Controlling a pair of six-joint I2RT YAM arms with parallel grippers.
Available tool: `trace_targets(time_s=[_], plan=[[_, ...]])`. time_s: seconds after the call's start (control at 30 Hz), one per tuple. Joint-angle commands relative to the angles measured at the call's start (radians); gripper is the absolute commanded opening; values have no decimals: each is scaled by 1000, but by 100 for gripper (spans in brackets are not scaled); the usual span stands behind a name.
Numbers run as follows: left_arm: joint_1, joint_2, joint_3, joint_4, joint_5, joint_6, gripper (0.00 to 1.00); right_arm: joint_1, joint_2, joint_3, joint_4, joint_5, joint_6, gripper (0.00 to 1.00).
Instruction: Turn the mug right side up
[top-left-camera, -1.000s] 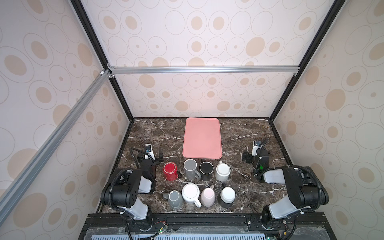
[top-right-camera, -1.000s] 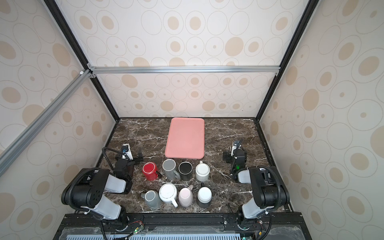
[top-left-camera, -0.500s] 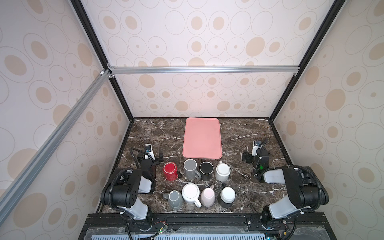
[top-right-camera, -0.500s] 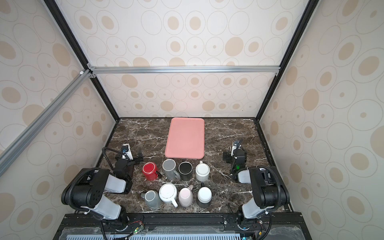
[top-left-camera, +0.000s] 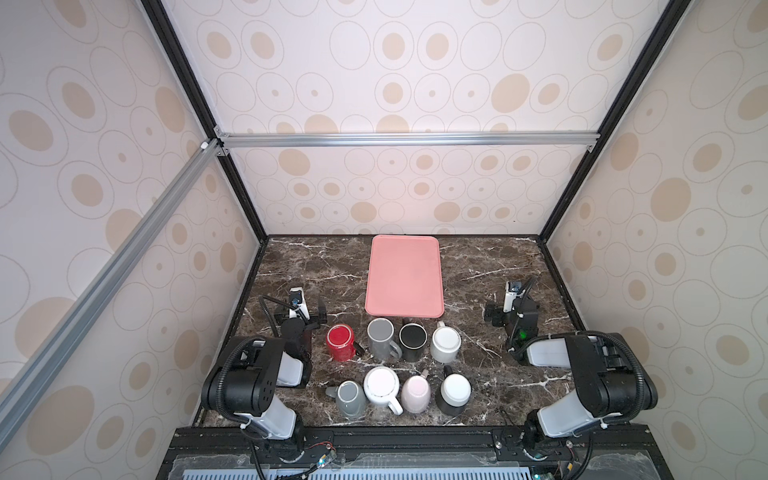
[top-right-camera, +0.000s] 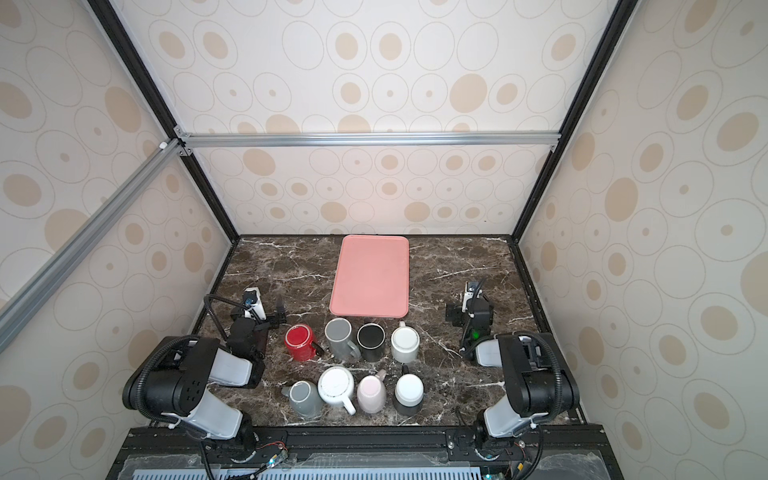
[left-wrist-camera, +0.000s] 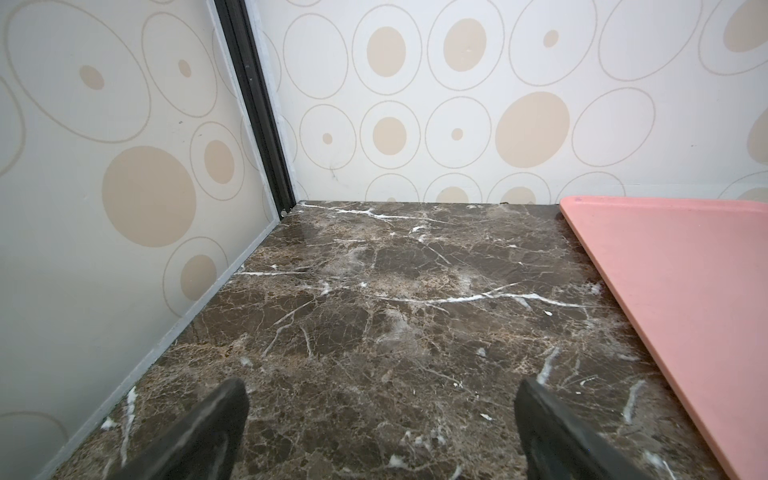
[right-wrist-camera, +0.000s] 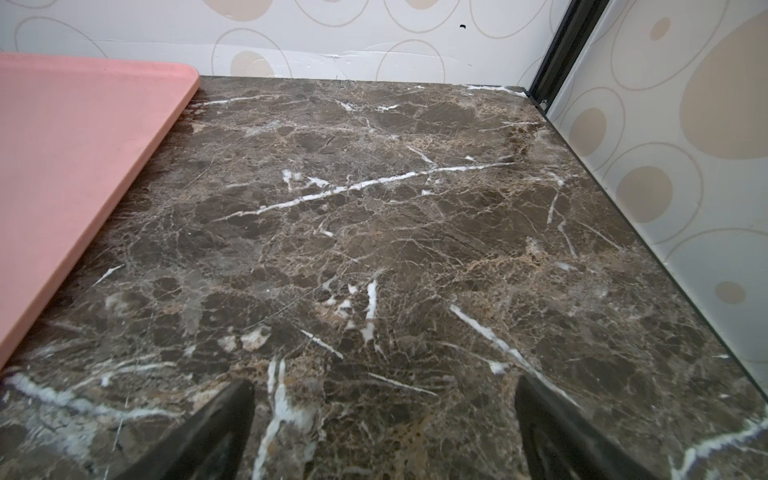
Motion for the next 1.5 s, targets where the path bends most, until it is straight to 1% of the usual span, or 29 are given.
trace_targets(time_s=[0.0, 0.07, 0.1, 0.17, 0.27, 0.33, 0.4, 0.43, 0.47, 0.53, 0.6, 0.63, 0.67, 0.7, 0.73, 0.77, 0.8, 0.83, 0.9, 0.93, 1.03, 1.13, 1.23, 1.3, 1.33, 1.37, 1.4, 1.43, 1.47], plan=[[10, -1, 11, 19, 5, 16, 99, -5, -12, 13, 6, -8, 3, 100], [10, -23, 4, 19, 7, 16, 99, -6, -15, 10, 3, -6, -1, 100], [10, -51, 12, -20, 3, 16, 99, -5, -17, 10, 4, -6, 0, 100], [10, -87, 51, -115, 1, 16, 99, -5, -14, 12, 1, -7, 0, 100], [10, -116, 139, -295, -36, 7, 99, -6, -17, 7, 10, -3, 0, 100], [9, -163, 184, -395, -78, -8, 99, -5, -36, 10, 4, 47, 20, 100], [9, -216, 196, -418, -126, -60, 99, -6, -79, 56, -133, 108, 48, 100], [10, -246, 196, -418, -130, -82, 99, -6, -96, 91, -211, 134, 62, 100], [9, -275, 190, -403, -128, -108, 99, -6, -110, 125, -289, 152, 69, 100], [10, -326, 156, -322, -142, -209, 99, -3, -141, 197, -445, 189, 100, 100], [10, -368, 122, -264, -171, -347, 99, -3, -173, 239, -541, 286, 190, 100], [10, -390, 108, -247, -168, -417, 99, -3, -191, 257, -582, 331, 242, 100], [9, -410, 98, -239, -162, -462, 99, -3, -206, 270, -619, 370, 304, 100], [11, -432, 88, -244, -178, -533, 99, -3, -225, 284, -690, 435, 424, 100], [12, -459, 79, -289, -214, -652, 99, -4, -246, 311, -829, 503, 574, 100], [12, -484, 78, -354, -259, -782, 99, -5, -261, 339, -946, 556, 763, 99], [16, -511, 85, -465, -297, -926, 99, -19, -270, 353, -1026, 539, 846, 100], [26, -533, 89, -531, -285, -992, 99, -40, -273, 349, -1001, 450, 814, 99], [40, -551, 75, -470, -182, -956, 100, -55, -261, 361, -1005, 325, 770, 100], [42, -552, 70, -430, -129, -947, 99, -55, -249, 378, -1020, 271, 726, 100], [43, -554, 80, -393, -4, -966, 99, -47, -249, 398, -1037, 140, 669, 100], [42, -568, 93, -391, 79, -950, 99, -9, -299, 363, -976, 79, 605, 100], [43, -602, 91, -403, 145, -932, 99, 33, -352, 334, -939, 87, 584, 100], [43, -627, 98, -412, 225, -895, 99, 51, -369, 316, -907, 46, 562, 100], [43, -634, 109, -427, 274, -881, 99, 55, -370, 306, -877, -15, 548, 100], [40, -639, 128, -457, 316, -873, 99, 55, -365, 288, -833, -111, 541, 100], [39, -645, 147, -487, 352, -866, 99, 57, -356, 280, -823, -173, 587, 100], [35, -649, 162, -520, 382, -861, 99, 58, -340, 279, -820, -243, 608, 100], [33, -654, 178, -555, 405, -858, 98, 67, -326, 283, -815, -296, 601, 100]])
